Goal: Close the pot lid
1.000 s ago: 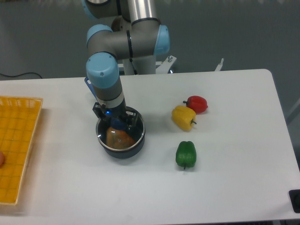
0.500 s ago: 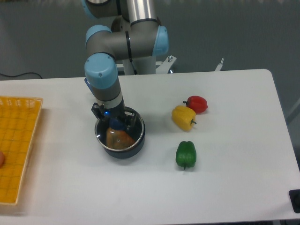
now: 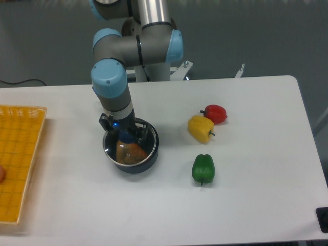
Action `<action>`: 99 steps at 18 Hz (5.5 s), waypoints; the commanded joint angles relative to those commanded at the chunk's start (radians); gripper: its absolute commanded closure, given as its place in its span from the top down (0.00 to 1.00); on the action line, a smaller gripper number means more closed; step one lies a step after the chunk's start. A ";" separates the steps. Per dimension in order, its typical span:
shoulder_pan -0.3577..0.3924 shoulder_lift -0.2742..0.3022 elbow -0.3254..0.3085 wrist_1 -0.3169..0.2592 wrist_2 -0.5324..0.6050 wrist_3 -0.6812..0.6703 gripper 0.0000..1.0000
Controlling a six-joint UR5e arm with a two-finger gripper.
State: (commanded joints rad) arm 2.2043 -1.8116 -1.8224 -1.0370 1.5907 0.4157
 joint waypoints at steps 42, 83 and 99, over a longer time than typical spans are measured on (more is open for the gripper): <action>0.012 0.003 -0.008 0.002 -0.003 0.011 0.52; 0.040 0.037 0.064 -0.021 -0.002 0.017 1.00; 0.394 0.107 0.106 -0.201 0.000 0.834 1.00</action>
State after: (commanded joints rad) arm 2.5983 -1.7043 -1.7166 -1.2378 1.5907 1.2495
